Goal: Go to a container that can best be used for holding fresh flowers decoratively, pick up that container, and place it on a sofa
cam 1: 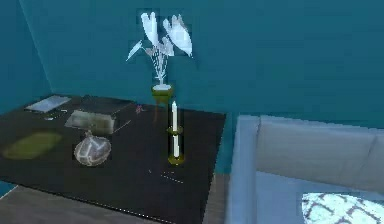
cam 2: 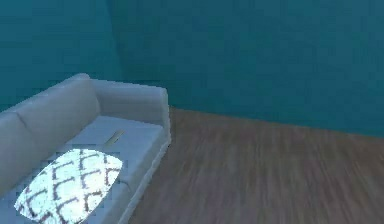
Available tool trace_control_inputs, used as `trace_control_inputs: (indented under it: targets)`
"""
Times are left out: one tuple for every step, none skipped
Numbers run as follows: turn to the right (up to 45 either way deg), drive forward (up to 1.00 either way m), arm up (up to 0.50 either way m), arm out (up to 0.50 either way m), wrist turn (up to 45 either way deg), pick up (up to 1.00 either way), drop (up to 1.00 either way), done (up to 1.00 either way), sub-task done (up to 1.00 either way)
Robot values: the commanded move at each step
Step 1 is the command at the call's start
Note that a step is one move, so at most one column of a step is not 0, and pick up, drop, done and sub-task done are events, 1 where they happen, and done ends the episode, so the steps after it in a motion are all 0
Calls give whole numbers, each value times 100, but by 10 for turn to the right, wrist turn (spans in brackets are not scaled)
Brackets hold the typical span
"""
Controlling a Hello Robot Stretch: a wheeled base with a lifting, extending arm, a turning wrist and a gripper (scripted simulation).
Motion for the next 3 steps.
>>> trace_control_inputs:
  targets:
    - [-450, 0, 0, 0, 0, 0, 0, 0, 0]
    - [-450, 0, 0, 0, 0, 0, 0, 0, 0]
    - [-270, 0, 0, 0, 0, 0, 0, 0, 0]
